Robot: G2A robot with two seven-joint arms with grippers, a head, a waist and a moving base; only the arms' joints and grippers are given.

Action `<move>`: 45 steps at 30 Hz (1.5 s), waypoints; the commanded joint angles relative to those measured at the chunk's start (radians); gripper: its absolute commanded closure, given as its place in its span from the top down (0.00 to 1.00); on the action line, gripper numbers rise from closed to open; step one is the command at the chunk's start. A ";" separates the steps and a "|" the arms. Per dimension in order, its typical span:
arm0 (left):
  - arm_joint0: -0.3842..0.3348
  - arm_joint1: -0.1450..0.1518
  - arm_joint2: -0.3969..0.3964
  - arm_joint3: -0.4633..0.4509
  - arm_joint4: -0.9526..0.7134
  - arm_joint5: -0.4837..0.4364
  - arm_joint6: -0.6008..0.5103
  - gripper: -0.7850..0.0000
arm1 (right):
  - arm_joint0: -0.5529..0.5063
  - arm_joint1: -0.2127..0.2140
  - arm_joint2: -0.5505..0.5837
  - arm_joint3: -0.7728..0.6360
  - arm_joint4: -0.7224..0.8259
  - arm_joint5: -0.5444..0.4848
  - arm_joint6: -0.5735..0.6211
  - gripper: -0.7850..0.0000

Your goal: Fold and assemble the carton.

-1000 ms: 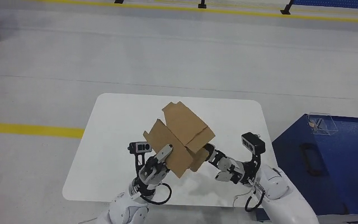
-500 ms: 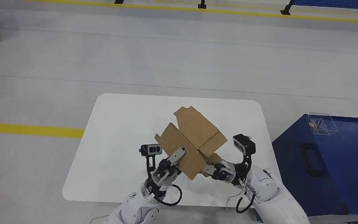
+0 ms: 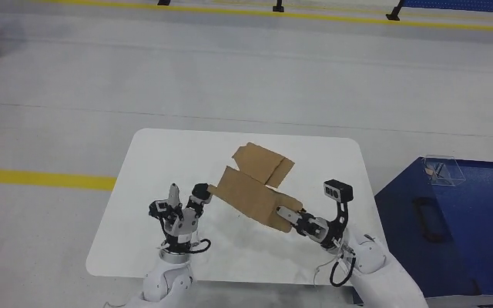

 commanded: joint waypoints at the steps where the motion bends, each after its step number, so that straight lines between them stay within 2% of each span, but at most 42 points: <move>1: -0.018 0.002 -0.037 0.071 -0.048 0.005 -0.019 1.00 | 0.002 0.001 -0.003 0.009 0.011 0.009 0.020 0.00; 4: -0.051 0.005 -0.093 0.138 -0.079 -0.013 -0.054 1.00 | 0.006 0.002 -0.009 0.026 0.011 0.028 0.049 0.00; 9: -0.088 0.014 -0.137 0.111 -0.082 0.038 -0.221 1.00 | 0.014 0.002 -0.029 0.047 -0.011 0.064 0.100 0.00; 11: -0.116 0.014 -0.131 0.108 -0.091 0.102 -0.293 1.00 | 0.018 0.001 -0.043 0.051 -0.019 0.084 0.124 0.00; 15: -0.159 0.014 -0.119 0.075 -0.112 0.171 -0.449 1.00 | 0.023 0.001 -0.059 0.055 -0.017 0.105 0.171 0.00; 18: -0.180 0.018 -0.109 0.036 -0.105 0.282 -0.569 1.00 | 0.019 0.004 -0.067 0.046 -0.005 0.112 0.214 0.00; 23: -0.229 0.037 -0.133 0.023 0.044 0.394 -0.734 1.00 | 0.016 0.009 -0.070 0.040 0.025 0.145 0.280 0.00; 26: -0.245 0.042 -0.116 0.016 0.116 0.446 -0.795 1.00 | 0.014 0.012 -0.068 0.035 0.046 0.155 0.318 0.00; 37: -0.268 0.044 -0.038 0.043 0.272 0.543 -0.832 1.00 | -0.018 0.032 -0.016 -0.035 0.124 0.182 0.359 0.00; 41: -0.256 0.049 -0.035 0.026 0.249 0.602 -0.888 1.00 | -0.029 0.038 0.021 -0.036 0.143 0.167 0.342 0.00; 45: -0.224 0.051 -0.071 -0.032 0.161 0.561 -0.875 1.00 | -0.042 0.038 0.025 -0.054 0.208 0.212 0.344 0.00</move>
